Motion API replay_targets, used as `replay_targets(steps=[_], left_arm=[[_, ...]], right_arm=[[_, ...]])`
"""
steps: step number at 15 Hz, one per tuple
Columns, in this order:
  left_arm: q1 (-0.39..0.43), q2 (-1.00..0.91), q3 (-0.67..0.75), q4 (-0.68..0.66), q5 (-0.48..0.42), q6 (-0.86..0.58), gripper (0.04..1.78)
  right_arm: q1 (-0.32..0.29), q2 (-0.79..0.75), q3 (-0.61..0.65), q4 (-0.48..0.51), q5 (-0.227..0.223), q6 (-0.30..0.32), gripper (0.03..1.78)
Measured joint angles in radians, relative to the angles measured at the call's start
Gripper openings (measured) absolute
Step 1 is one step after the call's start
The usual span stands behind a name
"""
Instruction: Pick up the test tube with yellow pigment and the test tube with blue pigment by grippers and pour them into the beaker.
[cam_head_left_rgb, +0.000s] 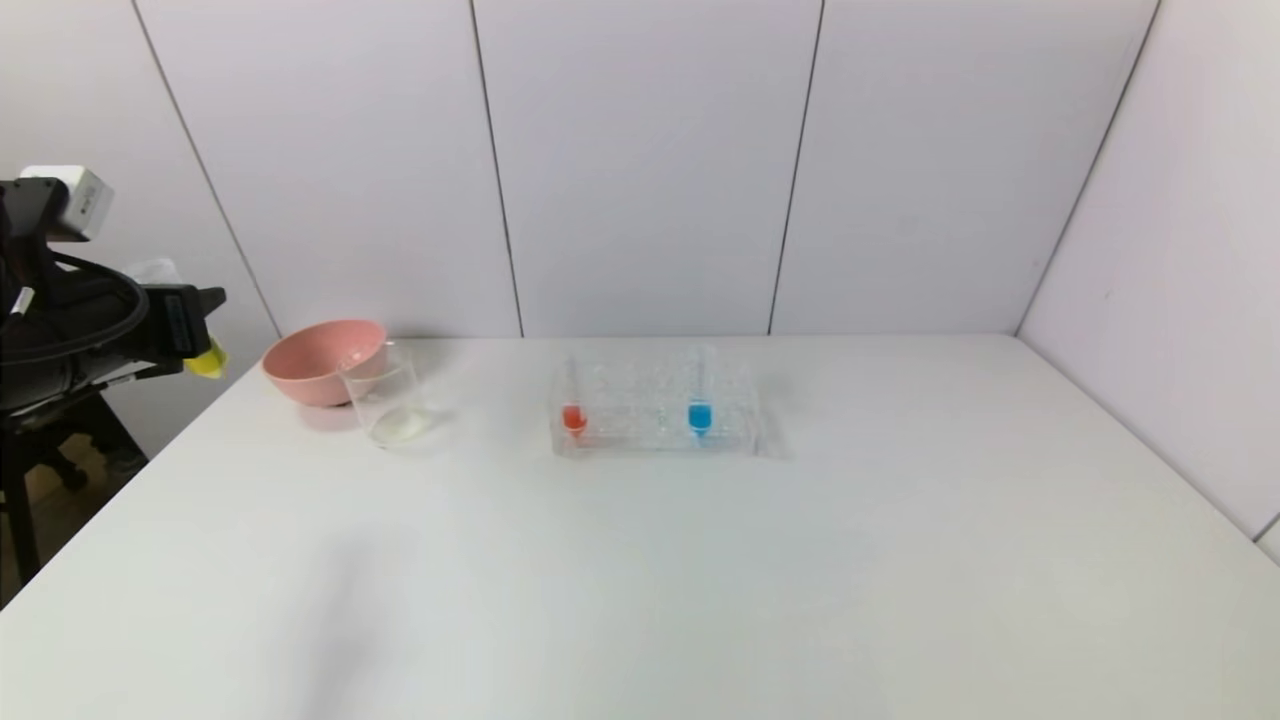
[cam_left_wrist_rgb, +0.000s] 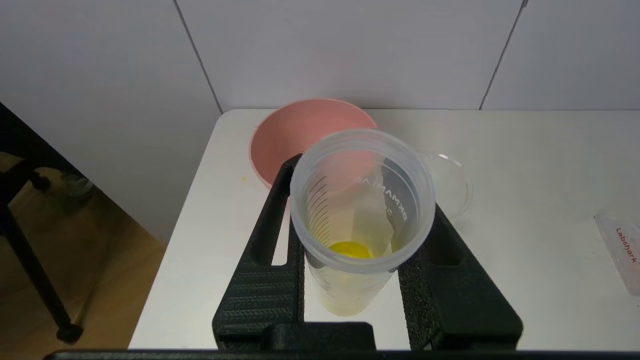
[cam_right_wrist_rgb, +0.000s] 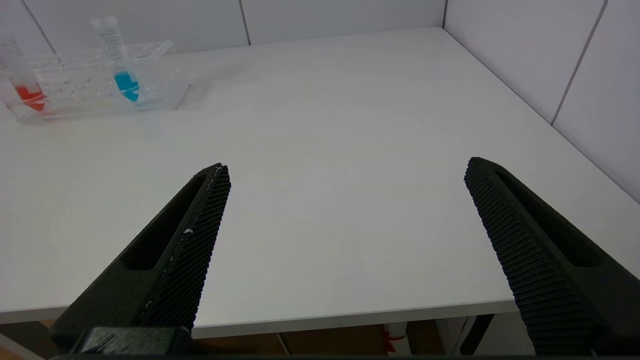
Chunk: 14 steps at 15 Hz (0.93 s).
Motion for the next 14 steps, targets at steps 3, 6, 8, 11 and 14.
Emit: replay_targets(steps=[3, 6, 8, 11, 14], left_arm=[[0.021, 0.024, 0.008, -0.014, -0.011, 0.011, 0.54], [0.026, 0.056, -0.012, -0.04, -0.049, 0.029, 0.54], [0.027, 0.091, -0.071, -0.033, -0.116, 0.067, 0.54], [0.028, 0.147, -0.165, 0.016, -0.256, 0.118, 0.54], [0.06, 0.18, -0.25, 0.126, -0.368, 0.202, 0.54]], right_arm=[[0.0, 0.0, 0.0, 0.0, 0.0, 0.0, 1.71], [0.0, 0.0, 0.0, 0.0, 0.0, 0.0, 1.71], [0.0, 0.0, 0.0, 0.0, 0.0, 0.0, 1.71], [0.0, 0.0, 0.0, 0.0, 0.0, 0.0, 1.71], [0.0, 0.0, 0.0, 0.0, 0.0, 0.0, 1.71]])
